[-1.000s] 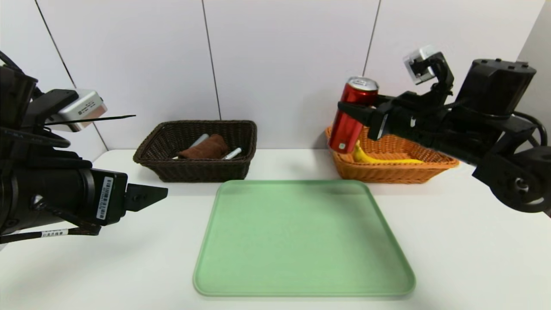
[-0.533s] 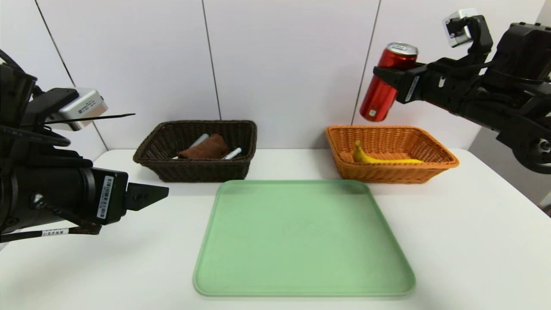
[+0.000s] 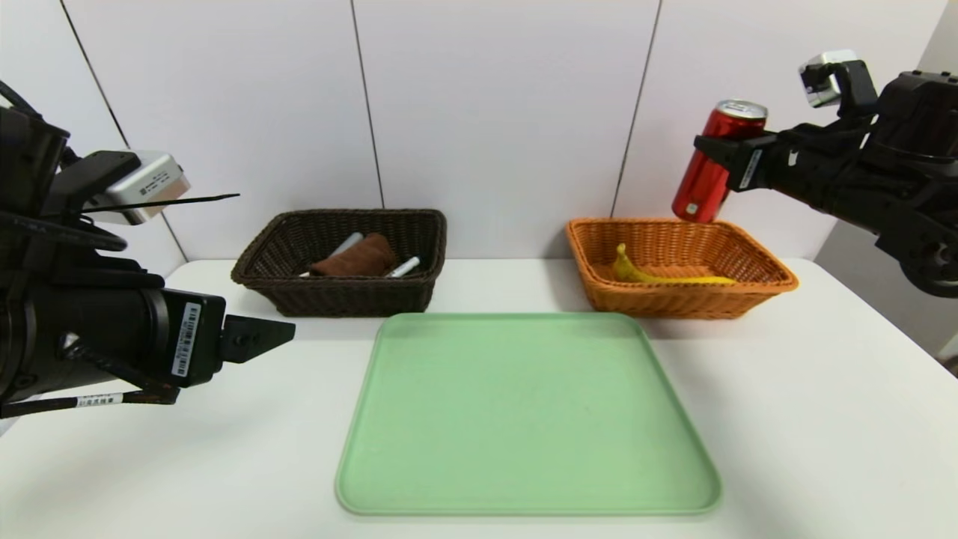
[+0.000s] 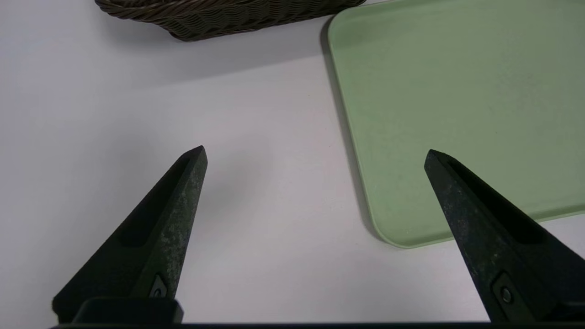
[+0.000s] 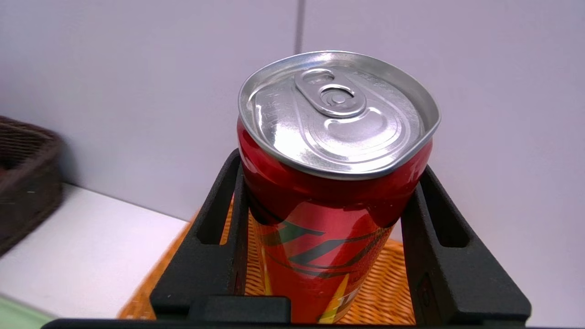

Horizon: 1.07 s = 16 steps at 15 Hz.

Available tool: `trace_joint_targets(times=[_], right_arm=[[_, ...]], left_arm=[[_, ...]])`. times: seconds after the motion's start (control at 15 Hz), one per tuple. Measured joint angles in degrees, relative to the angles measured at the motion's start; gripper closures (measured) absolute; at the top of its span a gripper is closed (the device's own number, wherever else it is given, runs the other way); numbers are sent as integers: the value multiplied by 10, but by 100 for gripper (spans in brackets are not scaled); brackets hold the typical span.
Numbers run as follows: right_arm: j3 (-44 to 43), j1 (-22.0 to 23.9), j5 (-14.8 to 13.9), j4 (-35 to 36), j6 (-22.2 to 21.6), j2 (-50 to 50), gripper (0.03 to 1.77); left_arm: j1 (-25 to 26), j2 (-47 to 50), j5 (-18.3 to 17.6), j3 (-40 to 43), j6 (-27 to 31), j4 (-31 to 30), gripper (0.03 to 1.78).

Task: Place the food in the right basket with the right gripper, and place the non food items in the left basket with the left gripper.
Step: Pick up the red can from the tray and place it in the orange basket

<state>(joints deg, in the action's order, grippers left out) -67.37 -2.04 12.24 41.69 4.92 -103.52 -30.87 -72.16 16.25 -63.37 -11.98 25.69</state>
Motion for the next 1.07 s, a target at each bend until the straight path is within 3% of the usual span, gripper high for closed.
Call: trace_joint_targets(times=[0.27,0.8,1.07], right_arm=[[0,17,-33,0,6,-32,89],[-1,20,-36,12,10,-84,89],[0,20,-54,74,25,-123,89]], left_arm=[[0,-5,0,0,-1,0,12],[1,-12,0,0,-1,-1,12],[1,-13,0,0,-1,0,12]])
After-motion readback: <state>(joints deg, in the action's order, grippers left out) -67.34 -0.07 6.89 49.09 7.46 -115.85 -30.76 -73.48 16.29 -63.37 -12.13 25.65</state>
